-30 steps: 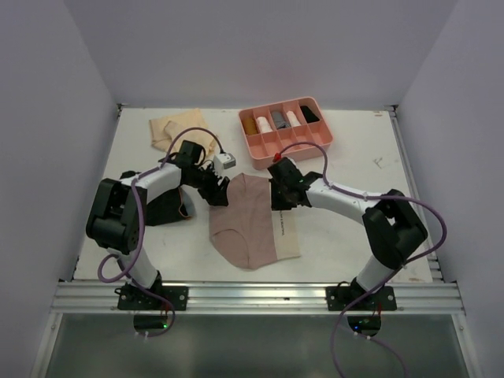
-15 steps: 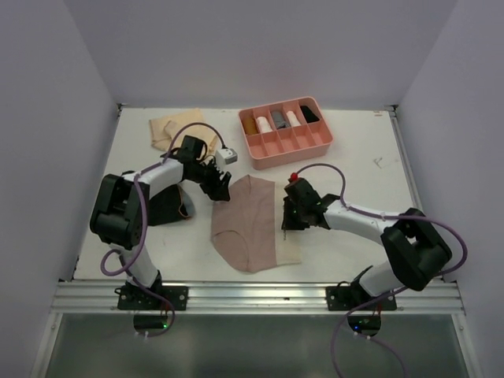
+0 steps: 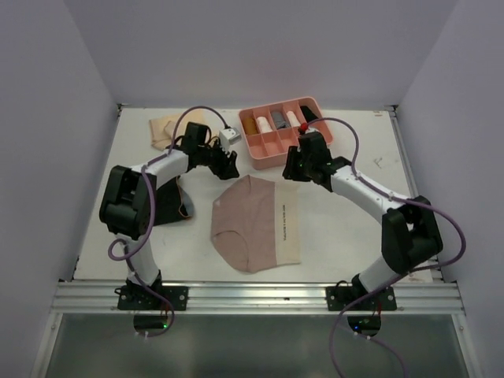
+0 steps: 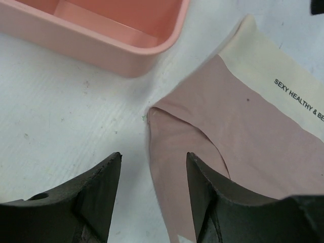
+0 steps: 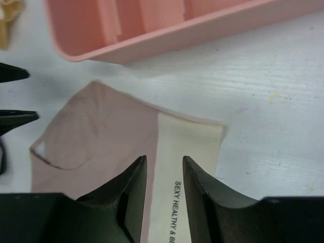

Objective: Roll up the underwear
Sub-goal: Fold the underwear

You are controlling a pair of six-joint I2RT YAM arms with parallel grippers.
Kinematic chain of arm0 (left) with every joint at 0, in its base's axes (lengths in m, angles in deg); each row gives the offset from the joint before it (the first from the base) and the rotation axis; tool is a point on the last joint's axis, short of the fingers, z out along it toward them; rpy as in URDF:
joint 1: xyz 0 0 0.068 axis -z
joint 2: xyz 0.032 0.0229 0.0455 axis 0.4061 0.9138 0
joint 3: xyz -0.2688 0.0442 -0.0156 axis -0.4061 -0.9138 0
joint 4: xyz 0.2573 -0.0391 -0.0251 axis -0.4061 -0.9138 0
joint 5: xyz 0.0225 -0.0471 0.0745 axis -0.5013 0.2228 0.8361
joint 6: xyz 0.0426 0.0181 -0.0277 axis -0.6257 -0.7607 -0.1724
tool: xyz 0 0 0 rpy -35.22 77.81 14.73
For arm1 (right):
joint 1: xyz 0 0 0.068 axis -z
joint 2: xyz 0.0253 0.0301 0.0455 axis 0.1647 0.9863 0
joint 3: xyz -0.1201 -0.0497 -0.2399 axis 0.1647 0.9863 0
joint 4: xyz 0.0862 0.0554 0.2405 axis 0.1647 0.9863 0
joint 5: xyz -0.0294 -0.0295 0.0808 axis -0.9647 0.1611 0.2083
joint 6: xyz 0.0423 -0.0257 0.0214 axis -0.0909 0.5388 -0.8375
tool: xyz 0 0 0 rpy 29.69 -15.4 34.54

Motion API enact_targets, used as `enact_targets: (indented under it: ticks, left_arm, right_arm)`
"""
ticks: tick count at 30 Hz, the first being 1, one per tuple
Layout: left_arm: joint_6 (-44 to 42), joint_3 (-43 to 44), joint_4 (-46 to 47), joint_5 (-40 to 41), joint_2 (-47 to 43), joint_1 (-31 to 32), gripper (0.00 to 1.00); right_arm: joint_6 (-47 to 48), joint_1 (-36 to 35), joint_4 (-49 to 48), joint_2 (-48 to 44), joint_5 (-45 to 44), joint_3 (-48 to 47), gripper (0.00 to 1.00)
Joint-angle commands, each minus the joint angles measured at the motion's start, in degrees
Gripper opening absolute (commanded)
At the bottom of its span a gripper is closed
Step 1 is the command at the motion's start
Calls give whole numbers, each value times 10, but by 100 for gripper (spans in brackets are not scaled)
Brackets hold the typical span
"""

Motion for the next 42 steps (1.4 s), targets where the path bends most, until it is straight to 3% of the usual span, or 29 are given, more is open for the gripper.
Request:
enact_targets:
  ticks: [1, 11, 27, 42]
  left_arm:
    - [41, 14, 90, 10, 23, 12, 58]
    - [76, 46, 117, 11, 97, 24, 59]
    - [92, 79, 117, -6, 147, 30, 54]
    - [108, 50, 109, -2, 149, 42, 43]
  right_arm:
    - [39, 18, -15, 51, 7, -18, 38]
    - [96, 41, -49, 145, 16, -46, 42]
    - [149, 49, -49, 196, 17, -80, 49]
    - [174, 50, -54, 218, 39, -53, 43]
